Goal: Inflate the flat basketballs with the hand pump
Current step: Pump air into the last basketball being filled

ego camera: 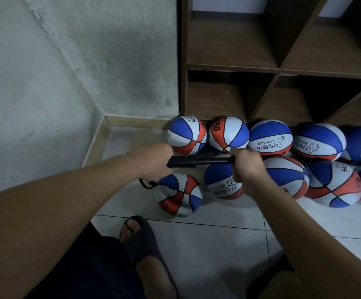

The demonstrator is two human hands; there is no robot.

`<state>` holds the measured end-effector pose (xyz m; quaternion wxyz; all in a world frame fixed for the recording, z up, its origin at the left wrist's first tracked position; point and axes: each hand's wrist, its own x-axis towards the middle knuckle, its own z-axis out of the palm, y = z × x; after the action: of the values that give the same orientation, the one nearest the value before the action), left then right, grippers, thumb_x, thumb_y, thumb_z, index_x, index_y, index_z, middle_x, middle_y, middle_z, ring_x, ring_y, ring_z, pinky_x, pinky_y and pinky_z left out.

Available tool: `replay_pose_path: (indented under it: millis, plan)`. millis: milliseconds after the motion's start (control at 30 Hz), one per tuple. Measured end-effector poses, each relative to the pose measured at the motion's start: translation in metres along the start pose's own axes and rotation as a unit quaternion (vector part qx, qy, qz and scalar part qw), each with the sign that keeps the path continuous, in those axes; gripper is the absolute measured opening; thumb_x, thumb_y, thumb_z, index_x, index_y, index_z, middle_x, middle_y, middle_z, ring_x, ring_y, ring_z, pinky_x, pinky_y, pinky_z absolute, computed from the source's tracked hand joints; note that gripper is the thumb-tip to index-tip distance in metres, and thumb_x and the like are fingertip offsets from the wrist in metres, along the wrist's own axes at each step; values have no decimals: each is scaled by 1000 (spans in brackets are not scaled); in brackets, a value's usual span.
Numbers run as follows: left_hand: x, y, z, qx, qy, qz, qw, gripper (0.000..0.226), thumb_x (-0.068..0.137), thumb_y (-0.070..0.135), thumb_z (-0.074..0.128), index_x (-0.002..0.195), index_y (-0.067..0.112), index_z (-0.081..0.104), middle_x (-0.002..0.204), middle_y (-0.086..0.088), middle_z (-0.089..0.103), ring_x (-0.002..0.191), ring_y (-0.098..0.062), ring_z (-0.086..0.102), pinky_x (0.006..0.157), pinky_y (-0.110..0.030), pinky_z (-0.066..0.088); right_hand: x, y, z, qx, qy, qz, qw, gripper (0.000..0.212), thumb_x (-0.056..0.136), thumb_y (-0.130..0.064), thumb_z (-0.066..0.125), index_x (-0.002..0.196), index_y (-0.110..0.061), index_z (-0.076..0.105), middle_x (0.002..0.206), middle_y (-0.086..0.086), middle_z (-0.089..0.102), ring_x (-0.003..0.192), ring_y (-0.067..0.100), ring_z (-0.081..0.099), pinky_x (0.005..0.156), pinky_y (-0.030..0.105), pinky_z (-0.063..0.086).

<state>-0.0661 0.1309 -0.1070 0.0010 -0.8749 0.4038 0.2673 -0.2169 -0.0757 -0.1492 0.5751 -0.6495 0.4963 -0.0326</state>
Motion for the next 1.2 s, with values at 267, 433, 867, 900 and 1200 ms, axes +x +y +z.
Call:
replay_pose_path:
  millis: [267, 433, 867, 900, 1200]
  plan:
    - [-1, 13, 2, 72, 22, 44, 996, 33, 97, 30, 68, 70, 23, 51, 64, 1, 54, 53, -17, 50, 51, -29, 35, -39, 4, 51, 14, -18, -68, 997, 27, 107, -26, 50, 84, -13, 55, 65, -1, 44, 61, 17, 41, 57, 33, 35]
    - [0, 13, 8, 59, 20, 43, 997, 32, 96, 31, 70, 71, 22, 52, 63, 1, 54, 52, -16, 50, 50, -28, 35, -39, 4, 57, 28, -38, -59, 997, 27, 107, -29, 51, 88, -12, 58, 68, 0, 45, 60, 16, 42, 54, 32, 37]
    - [3, -10, -1, -22, 22, 7, 999, 27, 96, 28, 68, 72, 21, 59, 62, 2, 56, 52, -16, 52, 50, -28, 35, 7, -4, -7, 39, -2, -21, 999, 21, 99, -27, 60, 84, -13, 56, 63, 5, 38, 54, 19, 32, 50, 33, 27]
    - [2, -13, -3, -25, 20, 0, 999, 26, 96, 27, 68, 73, 22, 60, 62, 2, 57, 52, -16, 53, 50, -28, 36, 12, -4, -17, 52, -2, -14, 999, 21, 98, -25, 59, 82, -15, 53, 62, 4, 35, 53, 19, 29, 48, 32, 25]
    - [-3, 15, 12, 55, 62, 13, 996, 31, 96, 28, 68, 70, 24, 50, 66, 0, 57, 56, -17, 56, 50, -29, 37, -32, 3, 37, 2, 35, -93, 995, 29, 106, -22, 51, 84, -2, 55, 65, 3, 42, 62, 18, 38, 59, 33, 32]
